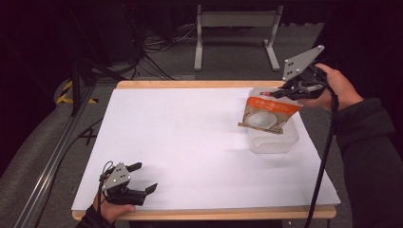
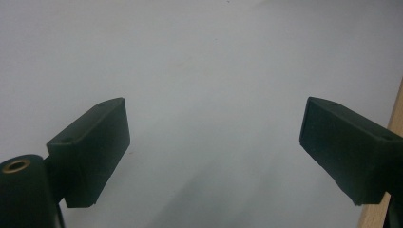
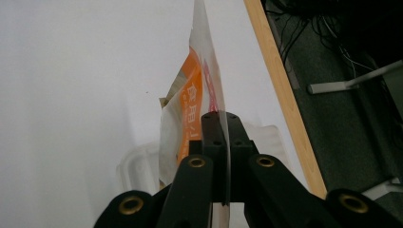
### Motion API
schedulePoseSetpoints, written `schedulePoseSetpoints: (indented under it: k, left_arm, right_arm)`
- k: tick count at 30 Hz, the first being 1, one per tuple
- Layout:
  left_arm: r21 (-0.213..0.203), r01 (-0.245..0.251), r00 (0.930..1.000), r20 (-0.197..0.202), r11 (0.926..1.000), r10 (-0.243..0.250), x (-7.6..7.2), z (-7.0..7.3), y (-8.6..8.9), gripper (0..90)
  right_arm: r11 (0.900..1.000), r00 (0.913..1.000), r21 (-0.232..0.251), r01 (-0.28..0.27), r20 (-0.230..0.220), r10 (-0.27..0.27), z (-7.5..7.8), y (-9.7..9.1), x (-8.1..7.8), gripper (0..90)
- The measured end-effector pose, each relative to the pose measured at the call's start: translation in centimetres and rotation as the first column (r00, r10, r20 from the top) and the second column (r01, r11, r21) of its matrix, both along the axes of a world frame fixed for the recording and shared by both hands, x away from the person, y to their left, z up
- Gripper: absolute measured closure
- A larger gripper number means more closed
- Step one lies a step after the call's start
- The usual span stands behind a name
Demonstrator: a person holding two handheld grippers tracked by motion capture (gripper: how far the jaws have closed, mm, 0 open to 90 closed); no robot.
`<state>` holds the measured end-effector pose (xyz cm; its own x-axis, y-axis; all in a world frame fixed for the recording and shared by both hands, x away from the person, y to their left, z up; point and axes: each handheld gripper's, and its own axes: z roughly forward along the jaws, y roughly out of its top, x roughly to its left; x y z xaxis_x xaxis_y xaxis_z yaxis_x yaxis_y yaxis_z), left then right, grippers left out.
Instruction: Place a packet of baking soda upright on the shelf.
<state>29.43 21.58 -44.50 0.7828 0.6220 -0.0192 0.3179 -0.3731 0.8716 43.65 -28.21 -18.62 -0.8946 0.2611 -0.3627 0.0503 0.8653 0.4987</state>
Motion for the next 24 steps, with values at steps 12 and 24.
schedulePoseSetpoints:
  k: [12, 24]
  left_arm:
    - [0.002, 0.0, 1.0, -0.004, 1.0, 0.0, 0.0, 0.0, 0.0, 10.3]
    - [0.004, 0.001, 0.9999, -0.01, 1.0, -0.001, 0.1, -0.1, -0.1, 10.3]
  right_arm:
    - [0.9984, 0.9999, -0.056, 0.001, -0.013, -0.002, -1.1, -2.0, -0.3, 90.0]
    - [0.9964, 0.9988, -0.077, -0.034, -0.039, 0.031, -2.2, -2.6, -0.2, 90.0]
